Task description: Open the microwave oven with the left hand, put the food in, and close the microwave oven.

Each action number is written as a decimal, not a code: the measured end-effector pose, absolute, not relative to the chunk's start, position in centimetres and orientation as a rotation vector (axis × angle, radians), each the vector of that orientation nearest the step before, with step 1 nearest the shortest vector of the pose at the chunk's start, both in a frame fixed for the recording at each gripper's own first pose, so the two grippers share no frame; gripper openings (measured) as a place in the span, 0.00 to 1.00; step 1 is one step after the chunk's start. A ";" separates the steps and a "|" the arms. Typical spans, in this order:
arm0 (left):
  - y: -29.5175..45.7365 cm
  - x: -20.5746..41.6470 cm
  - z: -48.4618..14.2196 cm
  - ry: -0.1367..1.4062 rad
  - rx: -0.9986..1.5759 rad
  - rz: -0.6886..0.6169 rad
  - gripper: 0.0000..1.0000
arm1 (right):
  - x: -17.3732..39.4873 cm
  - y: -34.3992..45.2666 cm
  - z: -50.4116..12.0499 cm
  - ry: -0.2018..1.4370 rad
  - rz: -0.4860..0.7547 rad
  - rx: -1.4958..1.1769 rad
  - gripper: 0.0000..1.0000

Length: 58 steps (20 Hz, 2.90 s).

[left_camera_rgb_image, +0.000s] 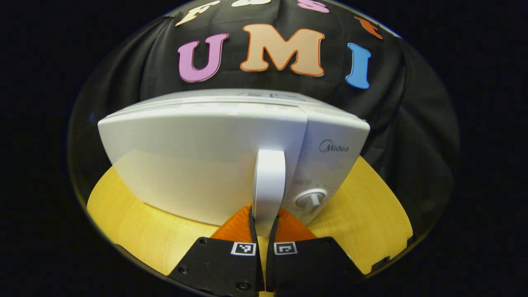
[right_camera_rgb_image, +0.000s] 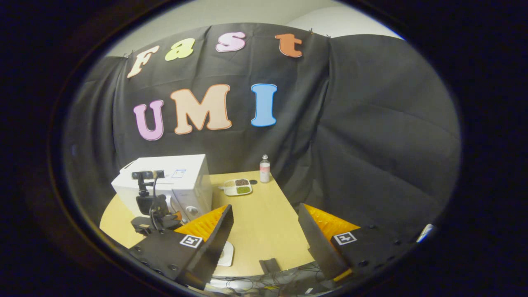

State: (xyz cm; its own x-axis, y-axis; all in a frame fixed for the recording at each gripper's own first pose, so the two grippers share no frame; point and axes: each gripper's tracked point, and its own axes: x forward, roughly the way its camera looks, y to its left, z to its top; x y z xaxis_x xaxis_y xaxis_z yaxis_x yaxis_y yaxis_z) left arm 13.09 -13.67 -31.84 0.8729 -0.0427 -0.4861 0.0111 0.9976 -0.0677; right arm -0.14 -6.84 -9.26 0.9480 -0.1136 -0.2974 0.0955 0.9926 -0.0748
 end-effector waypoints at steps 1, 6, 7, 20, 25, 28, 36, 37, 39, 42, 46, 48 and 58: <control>-13.4 12.2 -31.4 0.472 -0.047 -0.036 0.02 | 0.0 -6.8 -9.4 0.309 -0.102 -0.064 0.99; -12.4 8.6 -31.8 0.488 -0.042 -0.066 0.01 | 1.2 -5.1 -10.2 0.316 -0.009 -0.063 0.92; -12.1 8.0 -31.7 0.484 -0.024 -0.067 0.02 | 1.3 -4.7 -10.4 0.317 0.012 -0.074 0.92; -5.6 -1.5 -31.8 0.534 -0.059 0.099 0.17 | 0.7 -0.8 -12.1 0.332 0.231 -0.074 0.92; -1.3 -5.6 -31.5 0.533 -0.045 0.234 0.36 | 1.0 -1.3 -13.1 0.347 0.268 -0.061 0.92; 1.2 -7.6 -31.3 0.534 -0.099 0.311 0.74 | 1.3 -0.6 -14.1 0.376 0.297 -0.041 0.92; 7.4 -10.6 -30.4 0.537 -0.115 0.372 0.88 | 1.1 6.8 -16.8 0.428 0.379 -0.022 0.92; 8.2 -11.2 -30.5 0.545 -0.123 0.367 0.88 | 1.0 7.9 -17.2 0.432 0.382 -0.023 0.92; 9.5 -11.8 -30.5 0.554 -0.137 0.353 0.89 | 0.7 10.4 -18.0 0.442 0.386 -0.019 0.92; 11.7 -12.9 -30.3 0.570 -0.149 0.328 0.89 | -0.2 13.7 -19.2 0.464 0.386 -0.010 0.92; 15.4 -14.4 -30.2 0.577 -0.161 0.324 0.89 | -1.2 17.2 -21.1 0.487 0.365 -0.008 0.99; 17.5 -15.2 -30.2 0.580 -0.172 0.340 0.89 | -1.6 18.3 -21.7 0.498 0.347 -0.007 0.92; 28.0 -16.0 -30.5 0.558 -0.168 0.471 0.85 | -2.8 18.1 -27.3 0.595 0.225 -0.033 0.99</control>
State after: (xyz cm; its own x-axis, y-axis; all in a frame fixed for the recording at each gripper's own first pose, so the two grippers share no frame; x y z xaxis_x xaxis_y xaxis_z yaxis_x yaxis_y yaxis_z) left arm -15.95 27.98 -30.46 0.7457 0.3836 -0.5447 -0.4728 0.8808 -0.0270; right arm -2.82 18.11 -27.25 0.8042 0.2001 -0.5596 -0.2194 0.9751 0.0334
